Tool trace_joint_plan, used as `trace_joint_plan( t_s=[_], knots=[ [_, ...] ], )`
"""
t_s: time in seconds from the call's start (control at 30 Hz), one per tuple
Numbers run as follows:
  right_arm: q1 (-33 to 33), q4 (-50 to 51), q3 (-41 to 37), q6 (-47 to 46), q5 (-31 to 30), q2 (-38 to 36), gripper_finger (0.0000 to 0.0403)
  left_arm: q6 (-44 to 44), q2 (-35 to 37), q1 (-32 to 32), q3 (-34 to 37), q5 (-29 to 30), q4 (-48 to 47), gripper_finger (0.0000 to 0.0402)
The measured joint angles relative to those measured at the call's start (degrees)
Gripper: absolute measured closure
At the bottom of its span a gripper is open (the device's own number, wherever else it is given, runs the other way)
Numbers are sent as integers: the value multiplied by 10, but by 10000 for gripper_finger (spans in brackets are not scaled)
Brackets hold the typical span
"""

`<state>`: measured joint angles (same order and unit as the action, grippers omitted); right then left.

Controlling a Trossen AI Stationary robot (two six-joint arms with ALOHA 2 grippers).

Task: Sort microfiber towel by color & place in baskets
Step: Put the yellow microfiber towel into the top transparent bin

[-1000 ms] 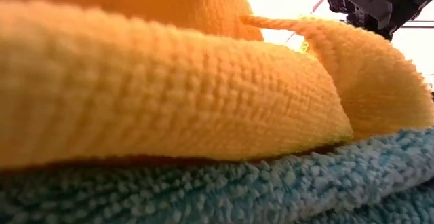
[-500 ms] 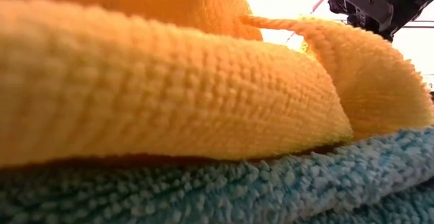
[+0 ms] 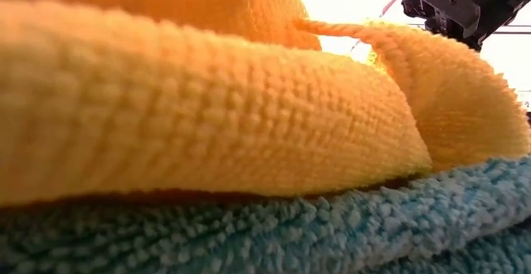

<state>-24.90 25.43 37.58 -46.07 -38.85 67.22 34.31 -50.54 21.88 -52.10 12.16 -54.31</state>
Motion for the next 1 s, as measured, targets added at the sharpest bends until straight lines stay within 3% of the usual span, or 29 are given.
trace_joint_plan(
  t_s=[0.33,0.77,1.0],
  knots=[
    [0,0,0,-16,0,0,400,161,-8,88,81,-7,-30,291],
    [0,0,0,-8,0,0,400,317,-107,145,137,-33,-31,291],
    [0,0,0,-2,0,0,400,321,-154,146,161,-53,-7,293]
  ],
)
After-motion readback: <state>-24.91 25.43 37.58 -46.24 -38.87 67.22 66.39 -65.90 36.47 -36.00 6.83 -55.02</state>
